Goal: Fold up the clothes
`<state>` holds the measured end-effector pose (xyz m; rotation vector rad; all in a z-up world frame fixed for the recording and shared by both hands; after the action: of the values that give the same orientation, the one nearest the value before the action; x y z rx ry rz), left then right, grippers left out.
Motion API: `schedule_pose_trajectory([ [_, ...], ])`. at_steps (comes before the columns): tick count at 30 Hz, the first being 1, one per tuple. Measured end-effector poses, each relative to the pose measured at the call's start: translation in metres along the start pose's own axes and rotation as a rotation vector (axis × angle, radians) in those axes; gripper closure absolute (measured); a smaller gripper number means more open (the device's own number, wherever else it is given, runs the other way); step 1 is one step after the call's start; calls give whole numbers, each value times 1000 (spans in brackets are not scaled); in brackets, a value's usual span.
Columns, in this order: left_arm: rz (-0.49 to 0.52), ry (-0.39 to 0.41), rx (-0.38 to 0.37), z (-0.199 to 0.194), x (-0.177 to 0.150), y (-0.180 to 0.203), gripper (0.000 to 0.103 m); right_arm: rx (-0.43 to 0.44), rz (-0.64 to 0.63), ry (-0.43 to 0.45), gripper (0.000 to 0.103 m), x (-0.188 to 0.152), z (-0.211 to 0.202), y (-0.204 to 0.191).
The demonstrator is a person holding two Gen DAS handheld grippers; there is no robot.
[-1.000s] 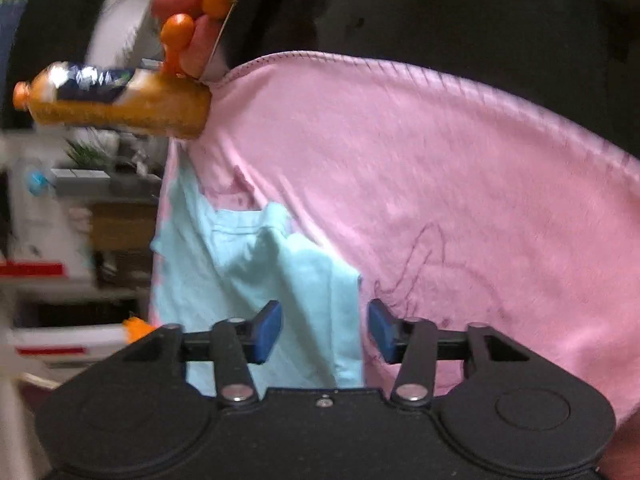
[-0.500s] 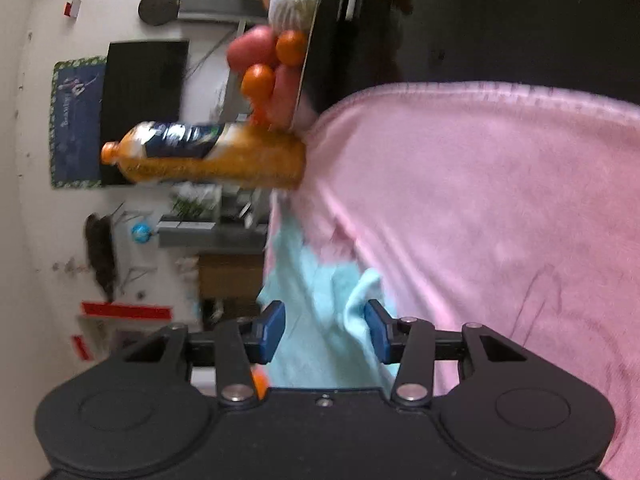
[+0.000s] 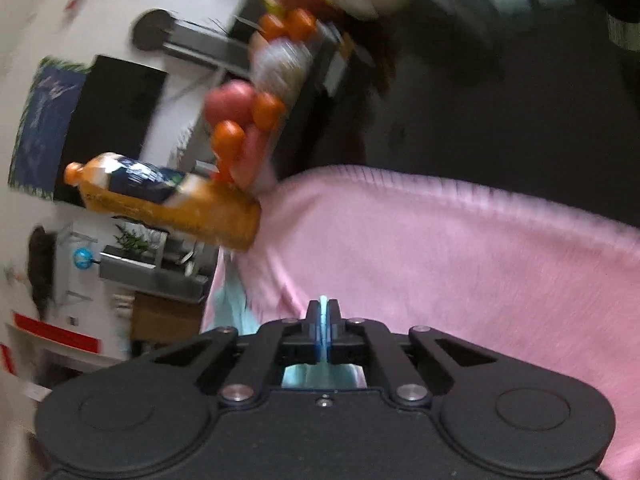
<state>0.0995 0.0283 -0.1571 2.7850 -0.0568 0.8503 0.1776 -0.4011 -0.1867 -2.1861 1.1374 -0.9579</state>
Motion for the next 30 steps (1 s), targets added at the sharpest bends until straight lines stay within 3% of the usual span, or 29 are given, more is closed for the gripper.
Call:
schedule_pose_trajectory([
  [3,11,0,1,1,-1,1,62,-154,-150,111,101,2,-14,-8],
  [8,30,7,15,-2,-2,1,62,-317,-309,32,100,-10,6,-6],
  [11,-2,28,6,-12,-1,-4,64,-349,-348,63,91,-9,-5,-15],
  [14,-54,72,-55,-30,2,-8,68,-303,-397,52,90,-11,-30,-34],
  [17,-62,82,-79,-33,2,-6,70,-185,-490,-112,90,-38,-44,-60],
  [19,-44,35,-46,-23,-5,-4,78,-132,-554,-234,88,-64,-39,-67],
  [21,-20,-39,-14,-13,-15,-1,79,-102,-609,-353,88,-93,-25,-69],
  [24,51,-103,24,-20,-28,2,78,-166,-717,-467,88,-125,-7,-61],
  [27,-7,-90,-21,-43,-27,-15,78,-199,-748,-487,86,-129,-14,-63],
  [30,-65,12,16,-67,-1,-46,78,-105,-765,-420,85,-121,-36,-85],
])
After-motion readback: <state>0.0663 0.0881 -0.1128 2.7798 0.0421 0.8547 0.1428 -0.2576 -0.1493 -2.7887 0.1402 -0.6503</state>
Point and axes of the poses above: each gripper's, at about its wrist camera, not at the fingertips, and z roughly the way its jaws point, y to its right, x to its top, the point moved 5 cm from there along z, roughly the way its jaws point, and after that the axes turned 9 degrees about -x, right-handed, at the moved point
